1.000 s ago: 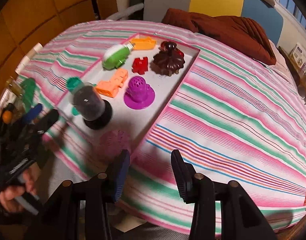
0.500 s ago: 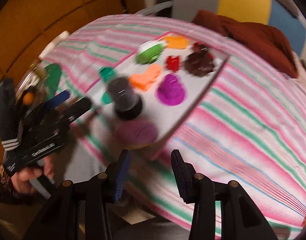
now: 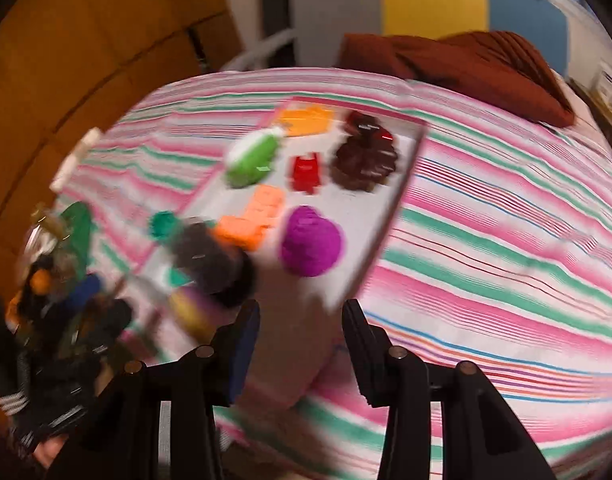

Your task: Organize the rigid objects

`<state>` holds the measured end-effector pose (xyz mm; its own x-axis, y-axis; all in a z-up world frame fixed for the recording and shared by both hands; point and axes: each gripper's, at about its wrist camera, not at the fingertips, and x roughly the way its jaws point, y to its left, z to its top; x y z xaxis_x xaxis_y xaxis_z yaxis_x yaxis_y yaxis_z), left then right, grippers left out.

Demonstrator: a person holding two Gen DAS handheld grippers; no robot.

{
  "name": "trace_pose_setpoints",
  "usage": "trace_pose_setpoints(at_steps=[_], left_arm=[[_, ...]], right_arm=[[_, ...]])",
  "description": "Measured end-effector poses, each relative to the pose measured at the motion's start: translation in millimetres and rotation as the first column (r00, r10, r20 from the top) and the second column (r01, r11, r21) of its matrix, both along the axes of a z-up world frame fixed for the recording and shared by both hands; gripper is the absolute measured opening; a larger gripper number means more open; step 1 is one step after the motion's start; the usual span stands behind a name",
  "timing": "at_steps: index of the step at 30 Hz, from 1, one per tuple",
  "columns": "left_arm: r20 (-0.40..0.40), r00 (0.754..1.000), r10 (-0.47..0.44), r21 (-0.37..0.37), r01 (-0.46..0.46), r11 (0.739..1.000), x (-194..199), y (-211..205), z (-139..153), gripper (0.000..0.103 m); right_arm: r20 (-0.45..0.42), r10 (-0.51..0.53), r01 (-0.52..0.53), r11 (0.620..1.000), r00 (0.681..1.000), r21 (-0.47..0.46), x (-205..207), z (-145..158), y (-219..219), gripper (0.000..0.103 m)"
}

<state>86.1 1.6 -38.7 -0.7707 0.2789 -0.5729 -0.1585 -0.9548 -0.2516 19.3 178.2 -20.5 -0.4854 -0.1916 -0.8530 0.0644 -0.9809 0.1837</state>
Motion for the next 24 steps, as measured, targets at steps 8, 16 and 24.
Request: trace_pose_setpoints(at_steps=[8,16,24], left_arm=[[0.000,0.998,0.063,-0.005,-0.063,0.998,0,-12,2,0.093],[0.016,0.998,0.063,0.007,-0.063,0.998,-1,-13,1,0.093],[-0.022,1.000,0.016,-0.026,-0.017,1.000,-6,1,20,0.103]], right_arm=[[0.073,0.121,-0.126,0.990,0.990,0.069,-21,-21,-51,0.043],[0.078,0.065,-0.076,0.987,0.995,0.145,-32,-29,-39,0.048],[0.017,-0.012,0.010,0.995,1.000,0.101,-15,-2,-14,0.046]])
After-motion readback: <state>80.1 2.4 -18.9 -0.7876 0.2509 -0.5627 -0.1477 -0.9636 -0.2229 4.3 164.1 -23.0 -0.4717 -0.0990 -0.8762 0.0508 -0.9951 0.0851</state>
